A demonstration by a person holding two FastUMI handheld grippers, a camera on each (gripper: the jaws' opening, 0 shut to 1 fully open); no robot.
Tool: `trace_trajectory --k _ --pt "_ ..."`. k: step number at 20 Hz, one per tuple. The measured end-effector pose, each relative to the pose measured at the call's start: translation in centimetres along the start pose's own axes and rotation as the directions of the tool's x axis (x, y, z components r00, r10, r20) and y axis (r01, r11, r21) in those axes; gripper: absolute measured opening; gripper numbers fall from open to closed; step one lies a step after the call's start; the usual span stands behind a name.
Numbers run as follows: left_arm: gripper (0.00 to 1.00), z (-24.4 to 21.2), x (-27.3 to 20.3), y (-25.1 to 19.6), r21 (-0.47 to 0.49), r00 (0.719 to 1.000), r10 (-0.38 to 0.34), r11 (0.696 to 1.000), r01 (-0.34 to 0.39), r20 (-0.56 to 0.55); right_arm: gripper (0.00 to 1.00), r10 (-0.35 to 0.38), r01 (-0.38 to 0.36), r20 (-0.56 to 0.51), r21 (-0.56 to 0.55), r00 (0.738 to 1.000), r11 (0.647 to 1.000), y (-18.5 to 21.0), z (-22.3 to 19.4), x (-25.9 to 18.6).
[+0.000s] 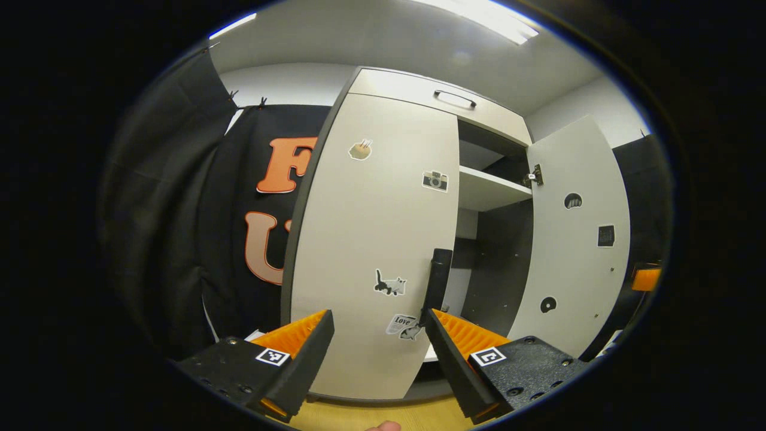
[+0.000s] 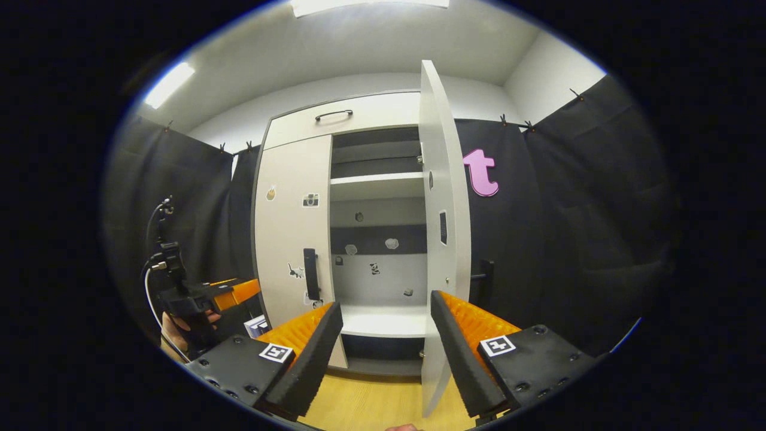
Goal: Open the right door of the double-door shoe cabinet with the right hand, and open the left door with the left hand.
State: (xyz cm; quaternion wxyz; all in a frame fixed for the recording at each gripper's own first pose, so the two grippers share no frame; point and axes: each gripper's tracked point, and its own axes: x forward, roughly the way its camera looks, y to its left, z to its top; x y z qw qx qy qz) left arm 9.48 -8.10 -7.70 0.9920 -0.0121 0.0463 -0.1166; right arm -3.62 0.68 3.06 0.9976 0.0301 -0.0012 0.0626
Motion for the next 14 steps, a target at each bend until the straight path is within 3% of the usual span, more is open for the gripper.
trace_trajectory --k 1,2,7,10,14 --pt "0.92 -0.1 0.8 -1.0 0.006 1.0 -0.02 1.0 0.021 -0.003 0.94 -0.003 0.003 0.002 -0.007 1.0 1.0 -0.2 0.0 0.0" --pt "0.95 -0.2 2.0 -1.8 0.012 0.999 -0.034 0.999 0.034 -0.004 0.98 -0.006 0.007 0.004 -0.019 1.0 1.0 -0.4 0.0 0.0" --pt "0.92 -1.6 7.9 -6.4 0.04 0.991 -0.123 0.991 0.125 -0.055 0.94 0.004 -0.004 0.021 -0.043 1.0 0.999 -0.2 0.3 -0.8" --pt "0.95 -2.8 11.4 -6.5 0.112 0.994 -0.072 0.99 0.08 -0.078 0.94 0.0 0.001 0.018 -0.044 1.0 0.999 -0.5 0.2 -1.0" --pt "0.95 -3.3 13.9 -6.2 0.132 0.997 -0.017 0.991 0.026 -0.073 0.94 -0.008 0.008 0.003 -0.025 1.0 1.0 -1.2 -0.4 -2.2"
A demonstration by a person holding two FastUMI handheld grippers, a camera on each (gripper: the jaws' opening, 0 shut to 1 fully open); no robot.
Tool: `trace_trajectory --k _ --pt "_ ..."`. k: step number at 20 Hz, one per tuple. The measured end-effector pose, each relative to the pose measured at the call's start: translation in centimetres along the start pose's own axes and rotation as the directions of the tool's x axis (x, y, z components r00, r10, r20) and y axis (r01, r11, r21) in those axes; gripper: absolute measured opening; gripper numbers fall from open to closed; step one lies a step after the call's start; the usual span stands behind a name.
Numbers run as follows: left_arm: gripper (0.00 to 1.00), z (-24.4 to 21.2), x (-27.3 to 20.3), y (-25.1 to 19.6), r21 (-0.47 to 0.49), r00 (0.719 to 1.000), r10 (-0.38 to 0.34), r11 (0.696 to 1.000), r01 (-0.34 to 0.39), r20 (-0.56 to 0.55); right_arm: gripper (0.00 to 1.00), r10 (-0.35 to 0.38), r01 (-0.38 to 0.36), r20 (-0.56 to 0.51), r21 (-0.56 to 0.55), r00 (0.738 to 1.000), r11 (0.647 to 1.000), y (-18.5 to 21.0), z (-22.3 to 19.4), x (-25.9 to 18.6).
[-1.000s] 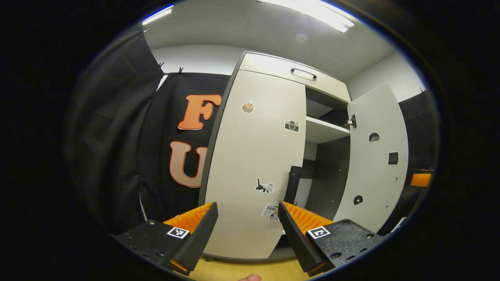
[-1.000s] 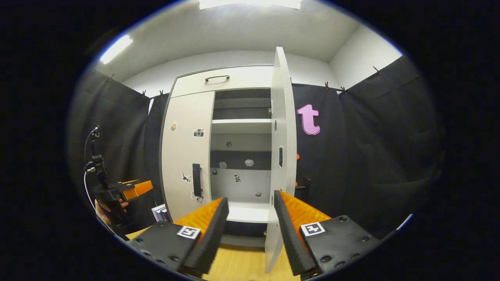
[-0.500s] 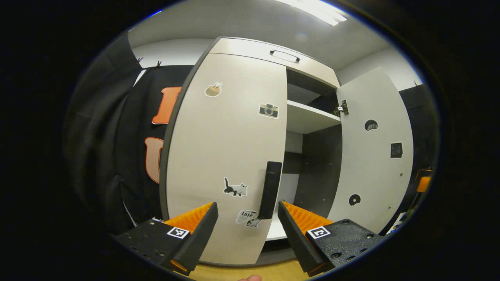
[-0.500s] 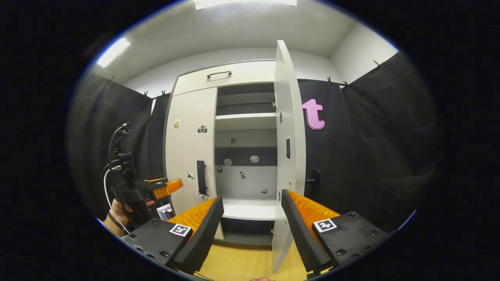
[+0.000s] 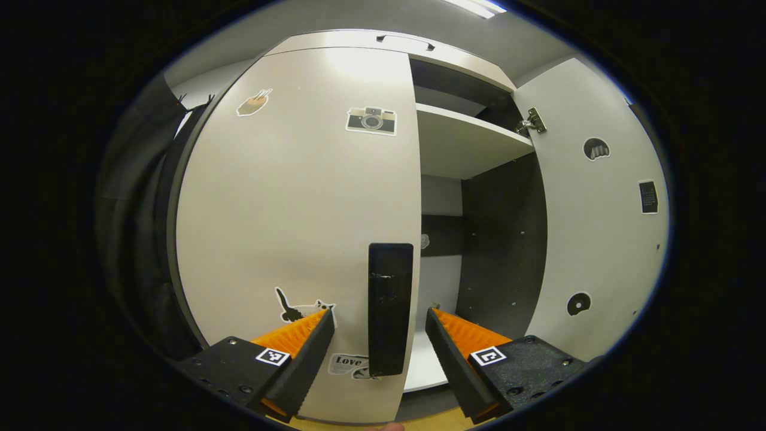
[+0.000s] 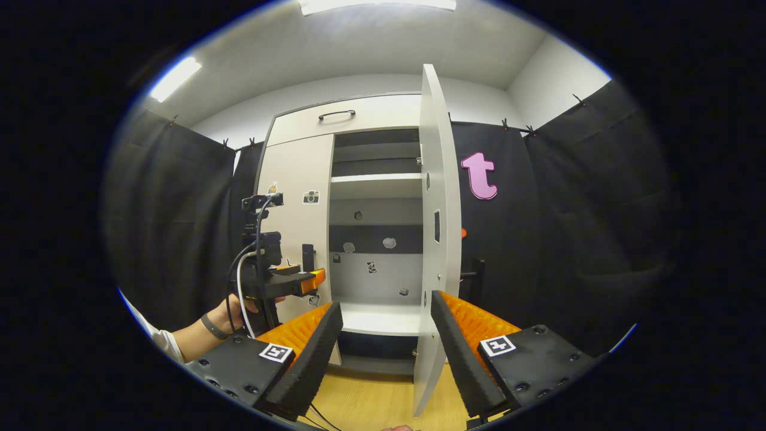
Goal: Open the right door of the double-door shoe cabinet with the right hand, and open the left door with the left hand.
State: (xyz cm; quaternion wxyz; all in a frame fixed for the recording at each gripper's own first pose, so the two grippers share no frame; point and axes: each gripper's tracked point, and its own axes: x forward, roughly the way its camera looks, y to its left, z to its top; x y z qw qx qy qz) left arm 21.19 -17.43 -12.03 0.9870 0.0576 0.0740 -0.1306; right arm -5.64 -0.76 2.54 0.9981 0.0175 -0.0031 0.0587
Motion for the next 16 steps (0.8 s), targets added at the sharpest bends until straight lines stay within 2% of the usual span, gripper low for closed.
trace_trajectory --k 1,2,3,4,9,11,12,16 --pt "0.95 0.2 -0.1 -0.1 0.008 1.0 0.002 1.0 -0.002 0.008 0.94 -0.004 0.004 -0.001 0.006 1.0 1.0 -0.2 0.0 0.1" --pt "0.89 0.1 0.0 -0.2 0.012 1.0 0.009 1.0 -0.009 0.006 0.94 -0.01 0.01 -0.003 0.01 1.0 1.0 -0.5 -0.1 0.2" --pt "0.9 0.1 -0.1 -0.2 0.02 1.0 0.013 1.0 -0.013 0.004 0.94 -0.017 0.017 -0.004 0.013 1.0 1.0 -0.8 -0.3 0.4" --pt "0.91 0.1 0.0 -0.1 0.028 1.0 0.015 0.999 -0.015 -0.002 0.98 -0.021 0.021 -0.006 0.016 1.0 1.0 -1.1 -0.3 0.5" --pt "0.9 -0.1 0.0 0.8 0.055 0.999 0.051 0.997 -0.05 -0.016 0.98 -0.017 0.018 -0.008 0.028 1.0 0.999 -1.2 -0.6 1.1" --pt "0.67 -0.2 -0.2 -1.2 0.005 0.999 -0.03 1.0 0.03 -0.037 0.98 -0.012 0.012 -0.009 0.035 1.0 0.999 -1.1 -0.7 1.0" --pt "0.29 -0.2 0.4 -1.1 -0.008 0.998 -0.033 0.999 0.032 -0.048 0.98 -0.011 0.012 -0.012 0.039 1.0 0.999 -1.2 -0.7 1.0" --pt "0.17 -0.3 0.2 -1.0 -0.04 0.995 -0.085 0.996 0.083 -0.045 0.98 -0.021 0.022 -0.016 0.046 1.0 0.999 -1.5 -0.8 1.3"
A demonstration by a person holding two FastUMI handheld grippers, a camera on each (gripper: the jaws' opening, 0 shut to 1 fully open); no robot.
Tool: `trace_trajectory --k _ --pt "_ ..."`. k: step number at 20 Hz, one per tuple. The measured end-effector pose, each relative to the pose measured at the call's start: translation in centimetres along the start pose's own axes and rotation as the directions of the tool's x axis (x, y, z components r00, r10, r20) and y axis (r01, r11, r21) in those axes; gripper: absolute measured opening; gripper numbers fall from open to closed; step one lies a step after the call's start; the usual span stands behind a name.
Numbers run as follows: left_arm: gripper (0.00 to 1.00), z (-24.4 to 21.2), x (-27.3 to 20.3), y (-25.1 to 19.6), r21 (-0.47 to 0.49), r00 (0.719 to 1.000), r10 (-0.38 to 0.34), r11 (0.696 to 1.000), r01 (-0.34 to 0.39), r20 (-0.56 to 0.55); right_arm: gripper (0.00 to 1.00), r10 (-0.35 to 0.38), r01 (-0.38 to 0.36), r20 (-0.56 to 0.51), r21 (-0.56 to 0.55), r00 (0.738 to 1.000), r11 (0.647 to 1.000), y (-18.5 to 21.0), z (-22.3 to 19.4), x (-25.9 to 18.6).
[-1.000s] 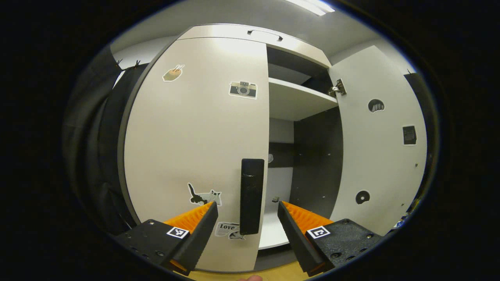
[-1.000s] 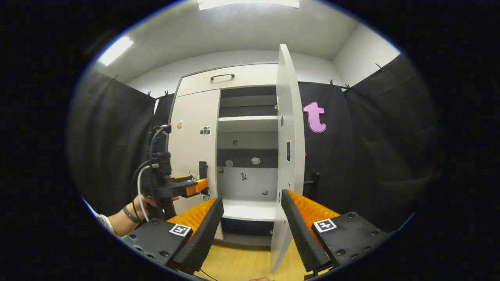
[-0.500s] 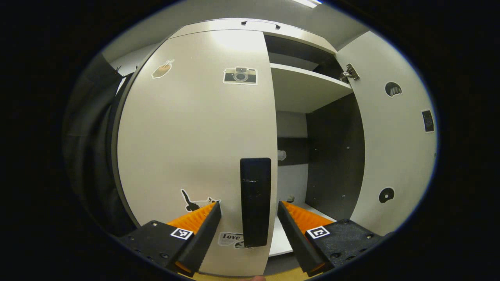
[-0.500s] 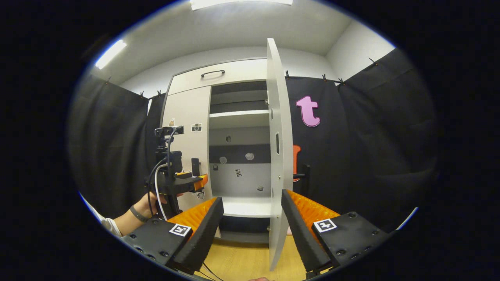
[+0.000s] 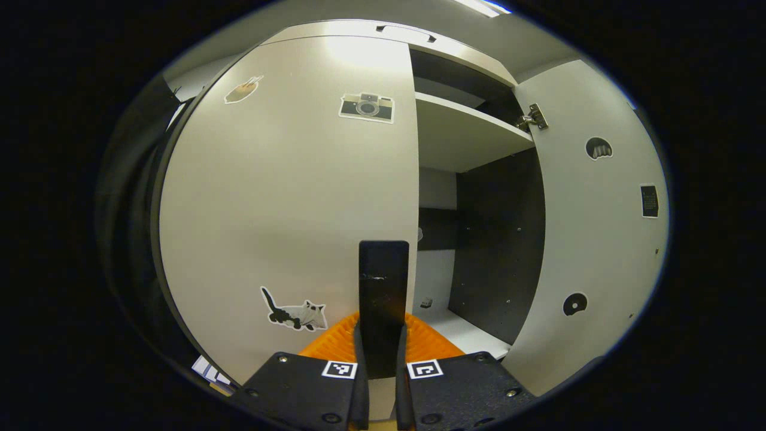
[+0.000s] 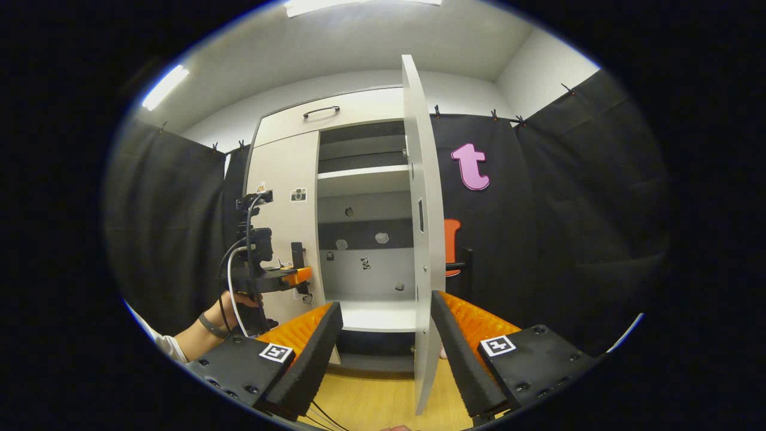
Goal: Open the right door of the double-door shoe cabinet with the right hand, and open the left door with the left hand.
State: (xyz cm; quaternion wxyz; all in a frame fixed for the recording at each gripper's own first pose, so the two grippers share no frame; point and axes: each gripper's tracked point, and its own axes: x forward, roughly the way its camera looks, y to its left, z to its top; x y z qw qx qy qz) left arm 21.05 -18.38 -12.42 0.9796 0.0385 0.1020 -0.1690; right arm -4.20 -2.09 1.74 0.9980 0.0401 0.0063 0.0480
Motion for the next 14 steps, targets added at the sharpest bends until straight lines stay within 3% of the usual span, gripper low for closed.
trace_trajectory --k 4,9,14 --pt "0.17 -0.1 0.0 0.0 0.048 0.999 0.046 0.998 -0.045 -0.015 0.99 0.007 -0.007 0.005 0.001 1.0 1.0 0.8 0.3 -0.4" --pt "0.17 -0.3 -1.3 0.0 0.025 0.999 0.007 1.0 -0.006 -0.039 0.99 0.014 -0.014 0.004 -0.006 1.0 1.0 1.4 0.7 -0.7" --pt "0.17 -0.2 -6.4 0.7 0.039 0.998 -0.048 0.998 0.05 -0.028 0.94 0.015 -0.015 -0.01 0.001 1.0 1.0 2.3 0.0 -1.4"
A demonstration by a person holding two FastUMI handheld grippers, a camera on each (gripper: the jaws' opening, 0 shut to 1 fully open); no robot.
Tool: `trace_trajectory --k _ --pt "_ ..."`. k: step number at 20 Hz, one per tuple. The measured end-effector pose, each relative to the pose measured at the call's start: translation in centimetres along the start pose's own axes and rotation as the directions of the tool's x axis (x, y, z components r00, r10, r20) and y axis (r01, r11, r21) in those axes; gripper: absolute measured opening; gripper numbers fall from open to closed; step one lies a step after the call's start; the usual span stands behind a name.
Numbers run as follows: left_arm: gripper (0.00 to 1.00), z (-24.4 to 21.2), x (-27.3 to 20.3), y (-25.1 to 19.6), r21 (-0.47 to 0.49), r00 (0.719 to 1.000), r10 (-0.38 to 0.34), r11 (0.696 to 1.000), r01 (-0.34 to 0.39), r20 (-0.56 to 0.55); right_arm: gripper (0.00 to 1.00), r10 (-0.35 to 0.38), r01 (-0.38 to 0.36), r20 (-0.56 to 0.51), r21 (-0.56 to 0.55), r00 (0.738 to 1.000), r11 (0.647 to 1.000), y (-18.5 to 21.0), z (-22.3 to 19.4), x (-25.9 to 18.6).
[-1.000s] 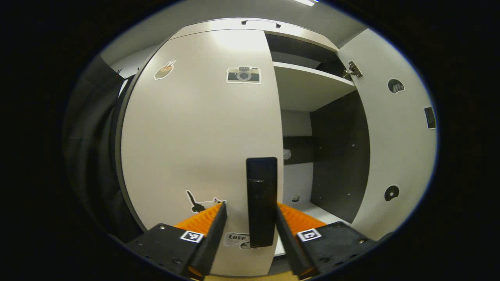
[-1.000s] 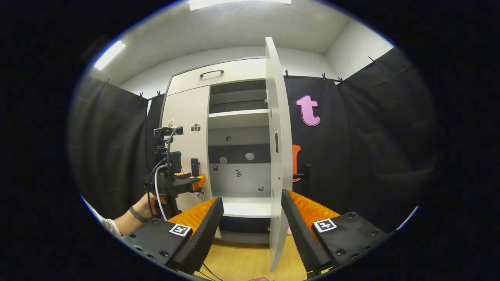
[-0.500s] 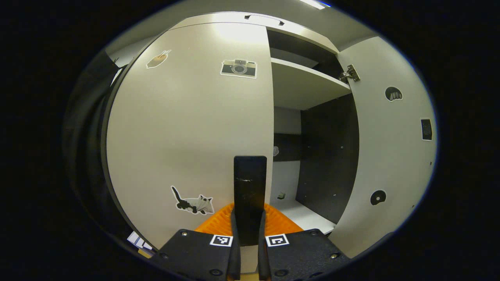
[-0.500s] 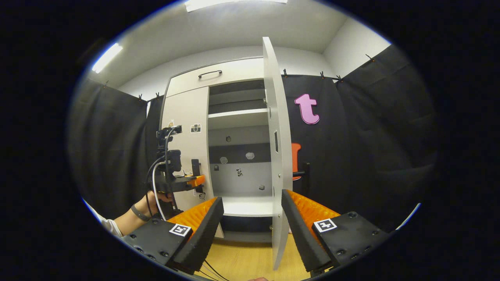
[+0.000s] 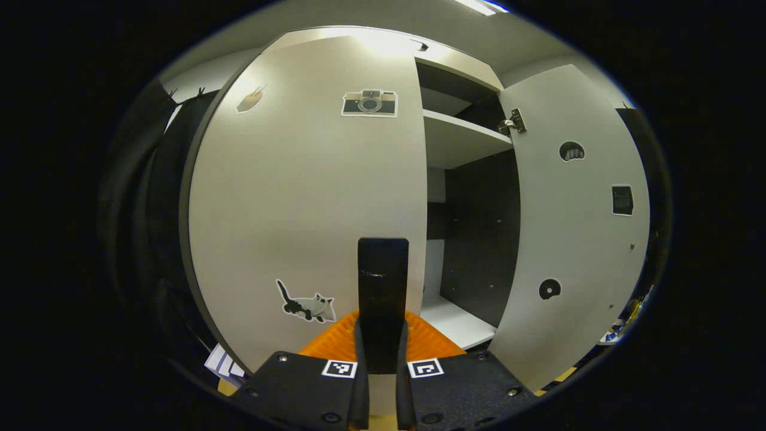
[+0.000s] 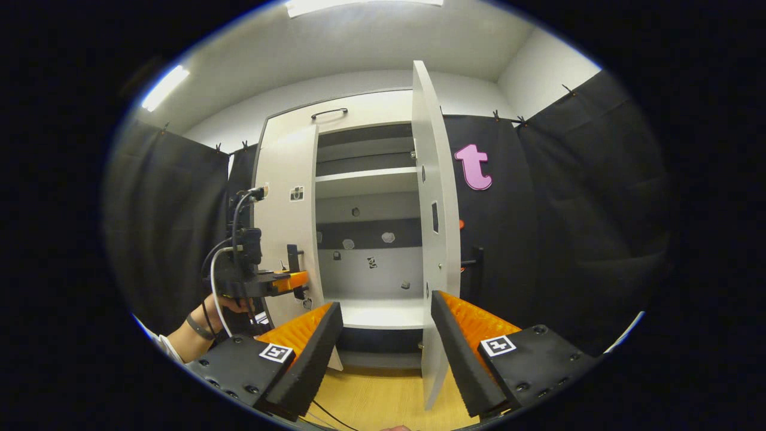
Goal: Open the right door of the double-door shoe cabinet with the right hand, and open the left door with the left hand.
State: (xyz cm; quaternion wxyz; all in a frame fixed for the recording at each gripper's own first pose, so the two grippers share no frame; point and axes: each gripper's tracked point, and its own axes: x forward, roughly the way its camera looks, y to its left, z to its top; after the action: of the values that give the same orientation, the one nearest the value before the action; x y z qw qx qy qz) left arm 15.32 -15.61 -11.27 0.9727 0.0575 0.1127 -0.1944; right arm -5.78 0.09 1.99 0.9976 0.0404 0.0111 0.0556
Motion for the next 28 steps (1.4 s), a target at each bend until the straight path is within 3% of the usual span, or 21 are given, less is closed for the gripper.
trace_trajectory --k 1,5,6,18,23,28 --pt "0.18 -0.1 -0.9 0.2 0.001 1.0 -0.007 1.0 0.007 0.002 0.99 -0.001 0.001 -0.003 -0.001 1.0 1.0 0.0 -0.1 0.0" --pt "0.17 -0.1 -4.5 1.5 -0.004 1.0 -0.026 1.0 0.026 0.018 0.94 0.0 0.0 -0.025 -0.001 1.0 1.0 0.3 -0.7 0.6" --pt "0.17 -0.1 -5.3 1.8 -0.01 0.999 -0.022 1.0 0.023 0.031 0.99 0.002 -0.002 -0.028 -0.001 1.0 1.0 0.5 -0.9 0.6" --pt "0.17 0.4 -12.4 6.2 -0.015 0.999 0.014 1.0 -0.014 0.036 0.99 -0.003 0.002 -0.031 -0.01 1.0 1.0 -0.1 -1.7 2.9" --pt "0.17 0.5 -14.4 8.4 0.004 0.997 0.063 0.998 -0.064 0.046 0.99 -0.011 0.011 -0.027 -0.01 1.0 1.0 -0.5 -1.7 3.9" --pt "0.15 0.7 -16.6 11.3 0.043 0.985 0.161 0.986 -0.164 0.054 0.99 -0.024 0.024 -0.027 -0.018 0.999 1.0 -1.0 -1.8 4.3"
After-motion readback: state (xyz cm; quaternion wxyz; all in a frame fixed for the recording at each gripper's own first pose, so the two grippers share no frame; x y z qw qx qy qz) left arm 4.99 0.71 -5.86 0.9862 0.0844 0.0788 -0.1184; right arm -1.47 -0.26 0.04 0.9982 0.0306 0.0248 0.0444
